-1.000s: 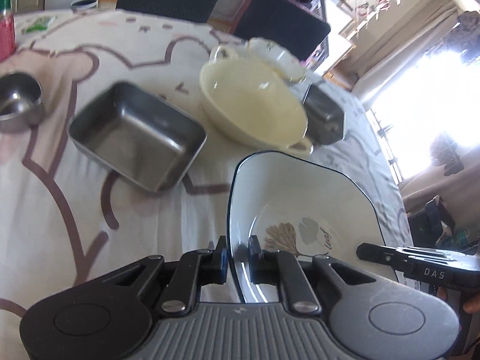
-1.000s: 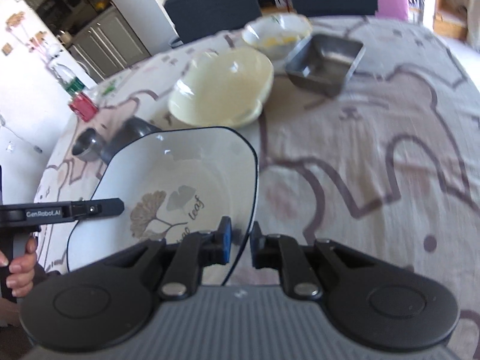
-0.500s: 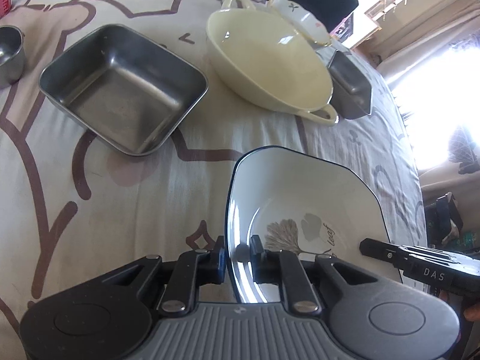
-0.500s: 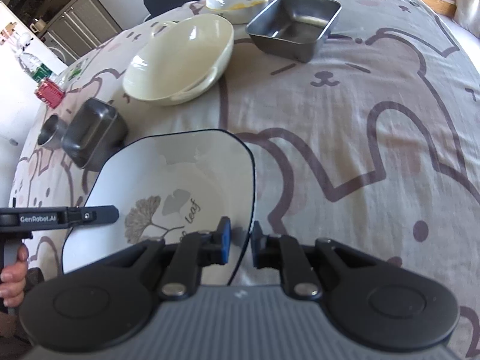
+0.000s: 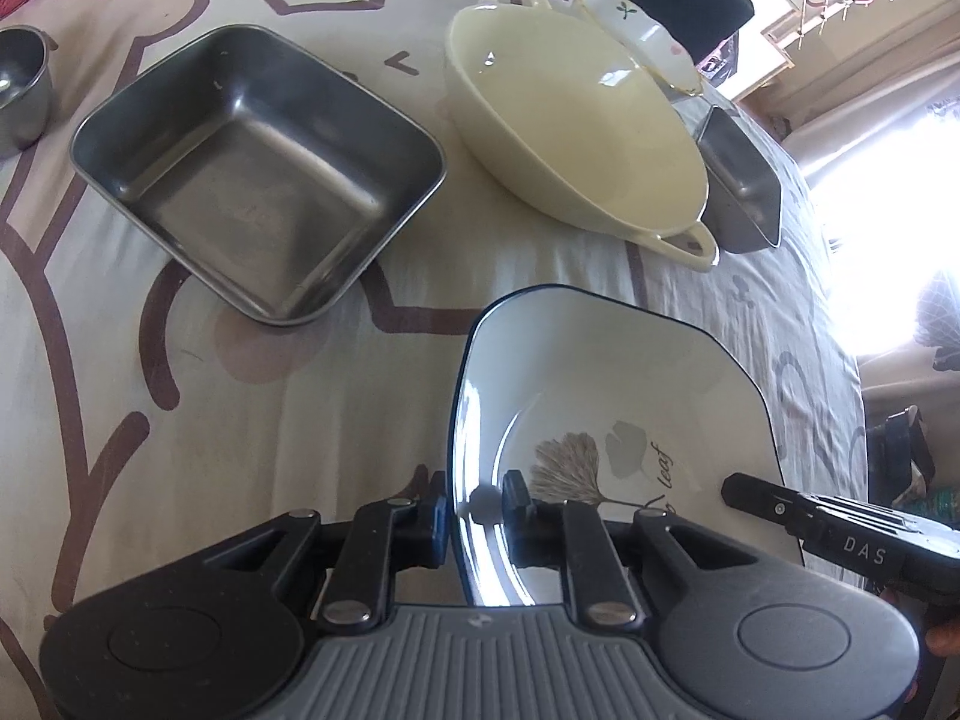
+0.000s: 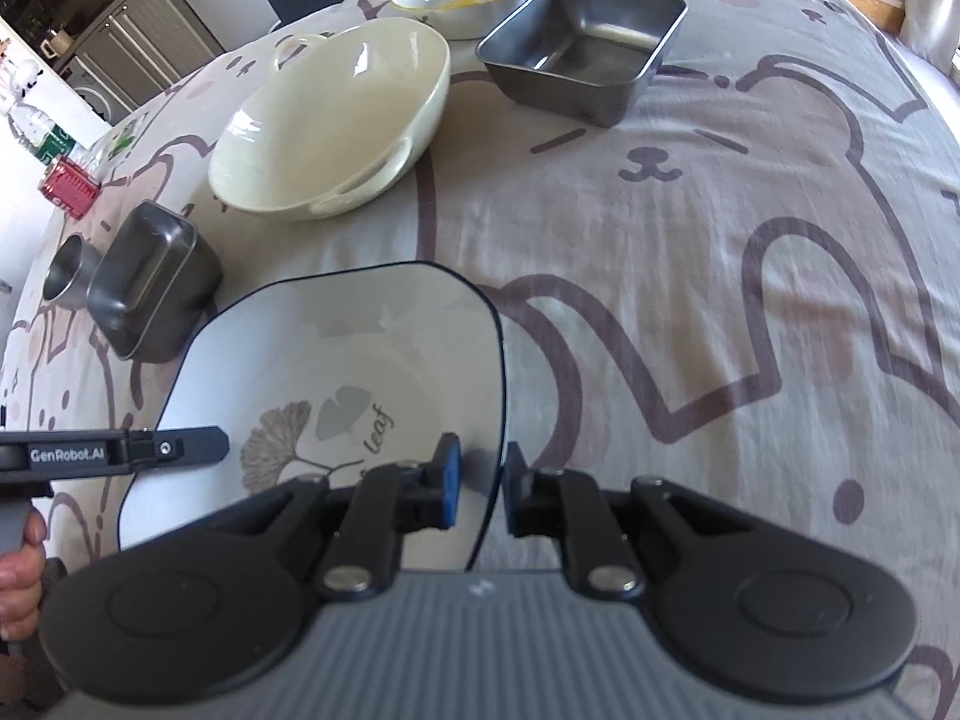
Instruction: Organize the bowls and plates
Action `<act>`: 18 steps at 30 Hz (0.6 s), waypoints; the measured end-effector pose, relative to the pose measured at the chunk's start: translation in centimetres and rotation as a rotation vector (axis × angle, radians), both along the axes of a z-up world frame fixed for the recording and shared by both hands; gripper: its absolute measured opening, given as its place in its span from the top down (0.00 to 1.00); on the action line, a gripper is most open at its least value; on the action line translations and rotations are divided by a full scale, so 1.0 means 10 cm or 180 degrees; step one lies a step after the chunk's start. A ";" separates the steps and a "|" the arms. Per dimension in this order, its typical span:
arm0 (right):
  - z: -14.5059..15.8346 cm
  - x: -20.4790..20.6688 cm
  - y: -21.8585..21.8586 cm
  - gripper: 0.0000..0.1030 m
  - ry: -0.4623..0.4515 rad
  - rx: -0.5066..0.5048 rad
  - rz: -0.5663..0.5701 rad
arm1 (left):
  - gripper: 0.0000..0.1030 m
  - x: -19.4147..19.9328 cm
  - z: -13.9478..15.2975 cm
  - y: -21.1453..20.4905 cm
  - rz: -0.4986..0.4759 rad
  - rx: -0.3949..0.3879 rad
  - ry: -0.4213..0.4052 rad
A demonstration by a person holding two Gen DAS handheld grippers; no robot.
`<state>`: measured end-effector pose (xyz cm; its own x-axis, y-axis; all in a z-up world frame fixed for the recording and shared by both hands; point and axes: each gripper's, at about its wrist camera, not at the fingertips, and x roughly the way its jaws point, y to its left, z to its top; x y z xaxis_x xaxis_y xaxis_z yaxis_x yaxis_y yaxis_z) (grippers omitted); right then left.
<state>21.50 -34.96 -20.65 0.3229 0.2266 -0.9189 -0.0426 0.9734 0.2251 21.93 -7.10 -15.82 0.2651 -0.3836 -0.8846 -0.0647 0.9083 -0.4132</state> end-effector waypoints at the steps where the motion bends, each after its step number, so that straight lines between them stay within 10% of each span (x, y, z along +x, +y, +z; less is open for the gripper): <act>1: 0.00 0.01 0.01 0.82 -0.0001 -0.0022 -0.0005 | 0.82 0.00 0.00 0.00 -0.0004 -0.0004 0.0003; 18: -0.11 0.08 0.12 0.81 0.0116 -0.0304 0.0118 | 0.83 0.01 -0.06 -0.04 -0.0244 0.0130 0.0020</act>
<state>22.25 -33.77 -21.73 0.2818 0.1486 -0.9479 -0.0726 0.9884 0.1334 22.03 -7.50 -16.42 0.2306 -0.3661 -0.9015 0.0032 0.9268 -0.3756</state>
